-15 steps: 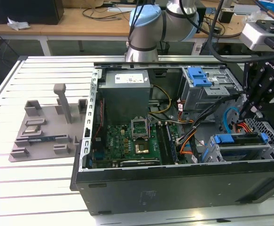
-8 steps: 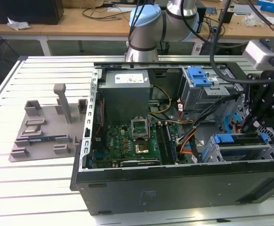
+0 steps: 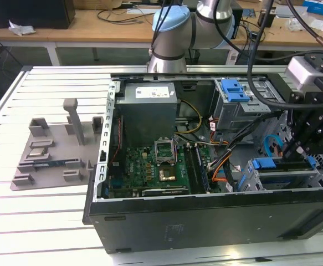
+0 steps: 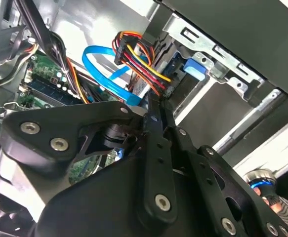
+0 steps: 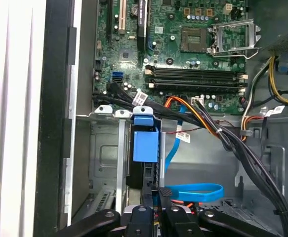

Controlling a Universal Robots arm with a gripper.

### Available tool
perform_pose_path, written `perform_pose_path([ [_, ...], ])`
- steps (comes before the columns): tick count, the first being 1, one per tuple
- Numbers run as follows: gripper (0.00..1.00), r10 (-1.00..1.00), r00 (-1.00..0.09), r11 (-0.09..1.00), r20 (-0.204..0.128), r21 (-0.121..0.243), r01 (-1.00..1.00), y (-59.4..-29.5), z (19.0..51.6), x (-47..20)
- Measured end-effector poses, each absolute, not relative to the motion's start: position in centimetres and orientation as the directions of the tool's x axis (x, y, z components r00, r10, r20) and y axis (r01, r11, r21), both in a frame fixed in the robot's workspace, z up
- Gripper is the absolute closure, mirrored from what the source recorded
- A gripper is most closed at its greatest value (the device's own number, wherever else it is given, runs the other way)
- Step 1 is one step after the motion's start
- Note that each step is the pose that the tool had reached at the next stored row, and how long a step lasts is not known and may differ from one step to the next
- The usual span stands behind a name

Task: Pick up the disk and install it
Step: 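Insert the second disk wire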

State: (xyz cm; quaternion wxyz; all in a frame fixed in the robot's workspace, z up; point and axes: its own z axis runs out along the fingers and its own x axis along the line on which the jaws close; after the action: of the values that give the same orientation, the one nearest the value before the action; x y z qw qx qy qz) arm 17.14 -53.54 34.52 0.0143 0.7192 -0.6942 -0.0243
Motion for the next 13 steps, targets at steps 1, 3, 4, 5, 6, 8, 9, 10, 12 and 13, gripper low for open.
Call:
perform_pose_path([
  [1, 0.84, -0.999, 0.035, -0.036, -0.020, 0.054, -0.998, -53.56, 34.48, 17.14],
  [3, 0.84, -0.999, 0.035, -0.036, -0.022, 0.054, -0.998, -53.78, 34.42, 17.13],
  [4, 0.84, -0.999, 0.036, -0.037, -0.022, 0.054, -0.998, -53.83, 34.43, 17.13],
  [5, 0.84, -0.999, 0.036, -0.037, -0.022, 0.054, -0.998, -53.83, 34.43, 17.13],
  [6, 0.84, -0.999, 0.037, -0.038, -0.022, 0.054, -0.998, -53.83, 34.43, 17.13],
  [8, 0.84, -0.999, 0.039, -0.040, -0.022, 0.054, -0.998, -53.85, 34.51, 17.13],
  [9, 0.84, -0.999, 0.039, -0.040, -0.022, 0.054, -0.998, -53.85, 34.53, 17.13],
  [10, 0.84, -0.999, 0.039, -0.041, -0.022, 0.054, -0.998, -53.88, 34.55, 17.13],
  [12, 0.84, -0.999, 0.039, -0.041, -0.022, 0.054, -0.998, -53.96, 34.55, 17.13],
  [13, 0.84, -0.999, 0.039, -0.041, -0.022, 0.054, -0.998, -53.96, 34.55, 17.13],
])
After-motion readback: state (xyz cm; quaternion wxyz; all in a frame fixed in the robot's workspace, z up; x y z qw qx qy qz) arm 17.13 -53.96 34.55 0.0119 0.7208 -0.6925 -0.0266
